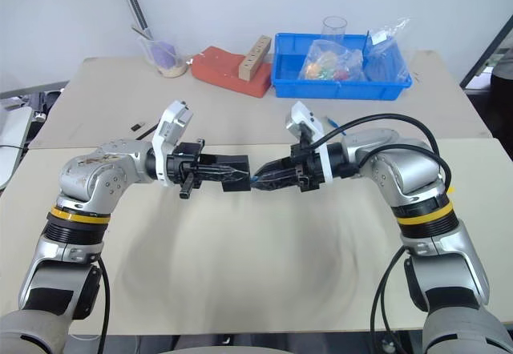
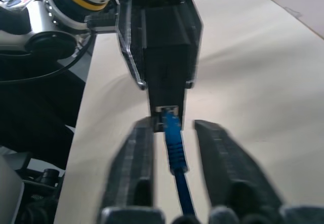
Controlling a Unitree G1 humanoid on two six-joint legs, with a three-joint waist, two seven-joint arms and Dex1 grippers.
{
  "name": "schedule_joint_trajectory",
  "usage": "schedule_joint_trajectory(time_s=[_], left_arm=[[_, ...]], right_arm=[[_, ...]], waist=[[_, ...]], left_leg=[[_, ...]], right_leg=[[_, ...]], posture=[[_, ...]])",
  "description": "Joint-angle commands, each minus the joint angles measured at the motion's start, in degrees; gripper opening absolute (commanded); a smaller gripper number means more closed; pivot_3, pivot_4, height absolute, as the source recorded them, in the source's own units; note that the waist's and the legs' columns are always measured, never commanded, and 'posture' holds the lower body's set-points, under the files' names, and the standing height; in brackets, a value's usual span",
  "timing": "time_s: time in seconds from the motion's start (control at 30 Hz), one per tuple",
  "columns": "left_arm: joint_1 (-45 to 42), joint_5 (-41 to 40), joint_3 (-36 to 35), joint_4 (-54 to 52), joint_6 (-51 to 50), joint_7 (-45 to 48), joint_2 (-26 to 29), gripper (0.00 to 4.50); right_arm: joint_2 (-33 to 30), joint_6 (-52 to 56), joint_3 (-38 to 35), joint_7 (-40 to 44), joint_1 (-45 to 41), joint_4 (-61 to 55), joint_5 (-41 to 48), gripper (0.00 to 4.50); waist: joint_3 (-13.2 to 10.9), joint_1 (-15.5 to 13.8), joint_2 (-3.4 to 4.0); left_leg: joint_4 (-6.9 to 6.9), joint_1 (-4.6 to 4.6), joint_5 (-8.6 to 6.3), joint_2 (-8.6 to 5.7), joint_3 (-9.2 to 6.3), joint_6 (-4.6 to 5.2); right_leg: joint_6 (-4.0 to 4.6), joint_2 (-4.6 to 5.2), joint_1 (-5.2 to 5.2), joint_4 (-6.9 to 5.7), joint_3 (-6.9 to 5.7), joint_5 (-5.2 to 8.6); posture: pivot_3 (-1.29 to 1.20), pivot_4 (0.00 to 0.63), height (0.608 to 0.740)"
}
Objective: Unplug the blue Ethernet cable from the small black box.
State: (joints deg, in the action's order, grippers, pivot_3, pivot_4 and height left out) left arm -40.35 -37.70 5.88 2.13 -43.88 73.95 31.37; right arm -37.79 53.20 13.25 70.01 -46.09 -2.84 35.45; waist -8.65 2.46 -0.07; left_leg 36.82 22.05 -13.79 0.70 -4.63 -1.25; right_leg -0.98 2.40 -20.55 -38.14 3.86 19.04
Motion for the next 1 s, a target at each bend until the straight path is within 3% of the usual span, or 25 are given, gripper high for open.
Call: schedule_joint_trajectory(time_s=[0.03, 0.33, 0.57, 0.77, 0.83, 1.0], left_arm=[[-1.05, -0.22, -0.51, -1.00, 1.11, 1.20, 0.33, 0.61], [-0.94, -0.36, -0.74, -1.79, 0.80, 1.21, 0.55, 0.61], [2.98, 0.41, -2.31, -4.04, 1.54, 0.96, 4.83, 0.61], [9.50, 3.82, -4.75, -5.87, 7.63, -5.65, 3.76, 0.61], [11.19, 4.13, -5.48, -6.45, 8.78, -8.43, 2.41, 0.61], [13.59, 5.69, -6.86, -7.05, 12.10, -14.61, -0.63, 0.61]], right_arm=[[-0.09, -1.06, -0.62, 1.03, -0.72, 0.07, -0.36, 0.04], [-2.21, -5.29, 0.63, 4.45, 0.33, 0.19, -3.87, 0.04], [-11.10, -14.66, -1.00, 7.50, 8.69, 3.58, -9.58, 0.04], [-7.95, -34.09, -3.32, -4.18, 20.45, 7.27, -20.16, 0.04], [-7.57, -37.11, -4.38, -5.06, 23.60, 6.97, -20.84, 1.02], [-8.04, -37.13, -7.91, -4.64, 26.44, 2.22, -18.57, 2.73]], waist=[[0.00, -0.01, 0.00], [0.00, -0.02, 0.00], [-0.01, -0.37, -0.01], [-0.01, 0.02, -0.02], [-0.01, -0.12, -0.02], [-0.01, -0.34, -0.03]], left_leg=[[0.00, 0.00, 0.00, 0.00, 0.00, 0.00], [0.00, 0.00, 0.00, 0.00, 0.00, 0.00], [0.01, 0.02, 0.00, -0.04, 0.02, 0.00], [-0.02, -0.05, 0.00, 0.05, 0.06, 0.01], [-0.02, -0.05, -0.01, 0.04, 0.07, 0.00], [0.02, -0.02, 0.00, 0.01, 0.07, 0.00]], right_leg=[[0.00, 0.00, 0.00, 0.00, 0.00, 0.00], [0.00, 0.00, 0.00, 0.00, 0.00, 0.00], [-0.01, 0.05, 0.02, 0.06, 0.00, 0.00], [0.00, -0.01, 0.01, 0.00, 0.05, 0.00], [-0.01, 0.00, 0.00, -0.02, 0.07, 0.00], [-0.01, 0.05, 0.03, 0.01, 0.07, 0.00]], posture=[[0.00, 0.150, 0.740], [0.00, 0.150, 0.740], [0.00, 0.150, 0.740], [0.00, 0.150, 0.740], [0.00, 0.150, 0.740], [0.00, 0.150, 0.740]])
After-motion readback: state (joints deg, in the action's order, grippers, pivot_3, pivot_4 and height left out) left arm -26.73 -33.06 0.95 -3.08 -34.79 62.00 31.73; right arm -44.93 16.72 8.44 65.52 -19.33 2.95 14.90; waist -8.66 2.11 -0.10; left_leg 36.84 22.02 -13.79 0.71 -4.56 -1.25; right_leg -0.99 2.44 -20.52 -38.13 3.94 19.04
